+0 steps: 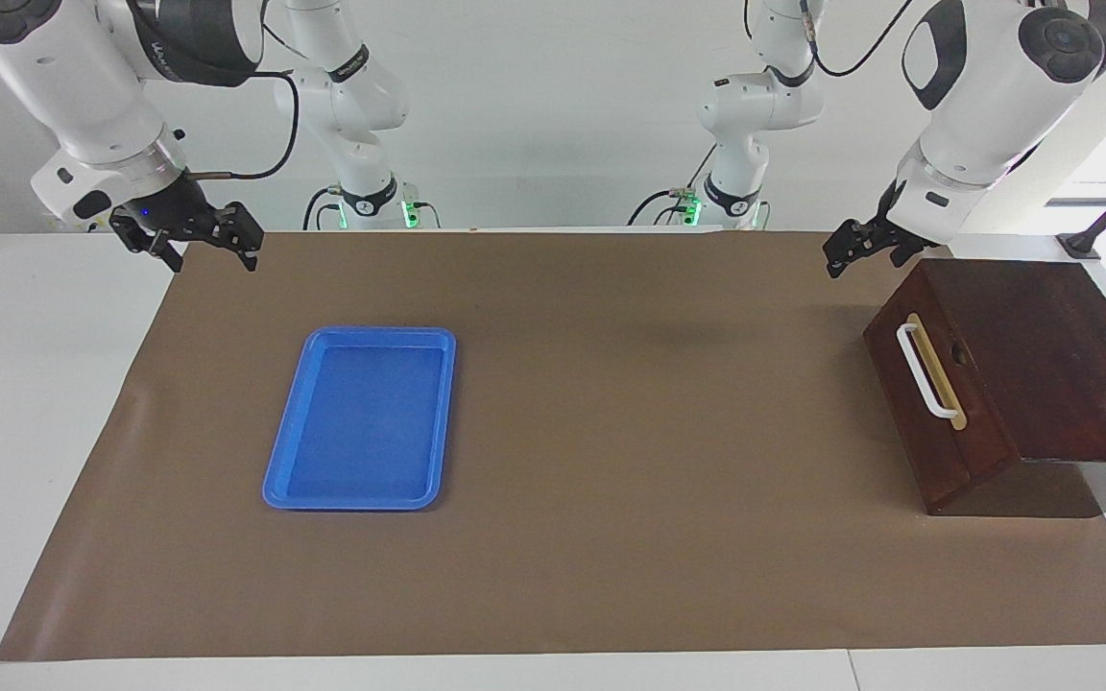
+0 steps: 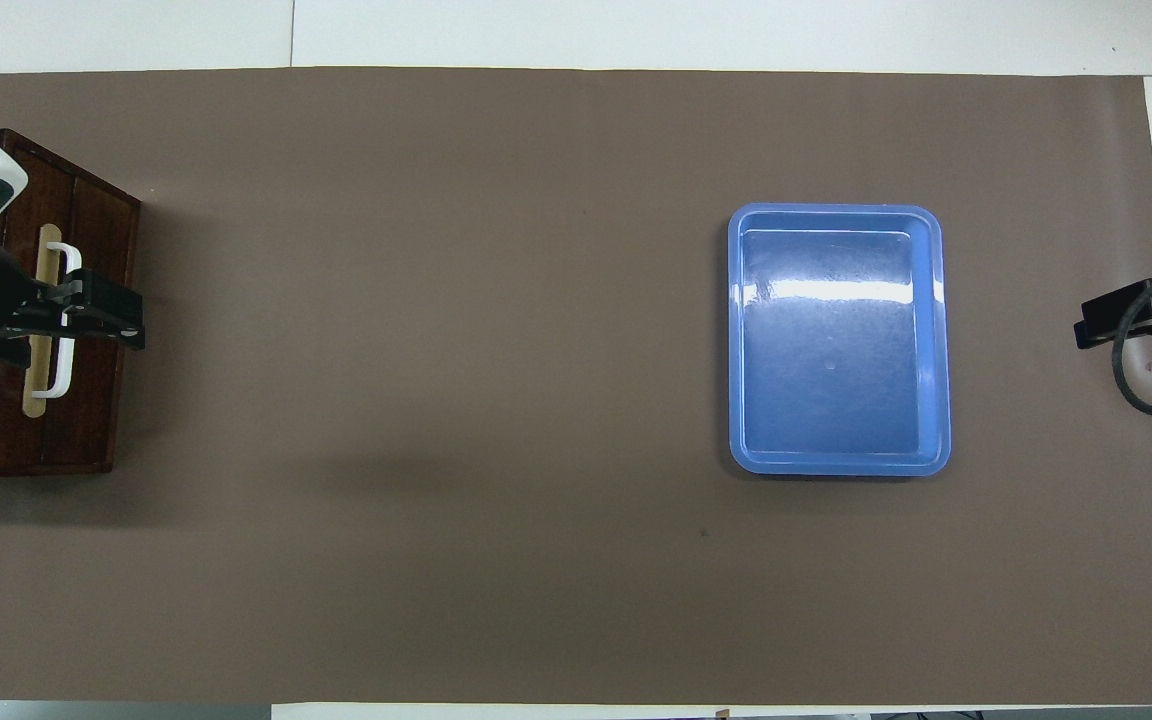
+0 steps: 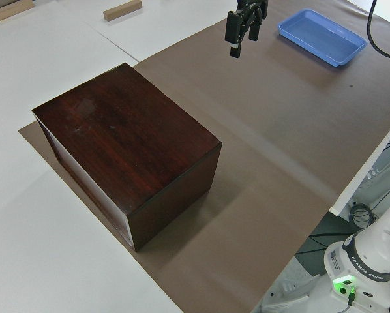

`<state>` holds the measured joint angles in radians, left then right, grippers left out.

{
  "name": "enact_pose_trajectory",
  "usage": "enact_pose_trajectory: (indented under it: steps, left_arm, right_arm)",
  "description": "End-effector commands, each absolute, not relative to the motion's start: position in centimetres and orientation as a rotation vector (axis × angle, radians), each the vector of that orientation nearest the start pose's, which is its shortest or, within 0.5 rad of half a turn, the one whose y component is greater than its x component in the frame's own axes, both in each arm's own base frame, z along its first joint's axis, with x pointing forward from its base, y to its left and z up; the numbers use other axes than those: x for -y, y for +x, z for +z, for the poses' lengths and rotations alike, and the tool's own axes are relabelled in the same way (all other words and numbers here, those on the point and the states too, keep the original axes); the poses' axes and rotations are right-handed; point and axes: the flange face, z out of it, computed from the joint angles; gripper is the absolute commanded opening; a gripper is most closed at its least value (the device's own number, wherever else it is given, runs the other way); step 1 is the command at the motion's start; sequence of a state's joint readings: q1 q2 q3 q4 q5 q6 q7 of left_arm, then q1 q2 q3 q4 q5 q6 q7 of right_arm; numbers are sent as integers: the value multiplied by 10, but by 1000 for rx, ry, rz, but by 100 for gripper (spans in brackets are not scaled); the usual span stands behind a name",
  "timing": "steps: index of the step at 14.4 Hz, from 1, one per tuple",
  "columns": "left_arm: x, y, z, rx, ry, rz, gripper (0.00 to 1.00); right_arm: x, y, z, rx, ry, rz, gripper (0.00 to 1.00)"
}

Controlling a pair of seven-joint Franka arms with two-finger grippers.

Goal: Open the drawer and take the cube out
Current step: 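Pull the wooden drawer open by its white handle with the left gripper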

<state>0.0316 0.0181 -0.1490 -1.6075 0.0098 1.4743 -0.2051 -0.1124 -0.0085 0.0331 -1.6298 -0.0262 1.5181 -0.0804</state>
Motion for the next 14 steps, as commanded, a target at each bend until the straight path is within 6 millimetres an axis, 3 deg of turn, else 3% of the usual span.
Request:
enact_pose_trajectory:
  steps: [1,7,11,14]
  left_arm:
    - [61,545,595,131,-3113,223,100]
    - [65,546,581,115,-3111,93,100]
    - [52,549,541,33,-2990,-60,100]
    - [40,560,495,-64,-2888,-92,100]
  right_arm:
    - [50,538,601,-19,-3164,128,100]
    - [41,536,599,-4,-3165,142,100]
    - [46,537,601,-4,-3164,135,100]
    - [48,538,600,-12,-3165,130,100]
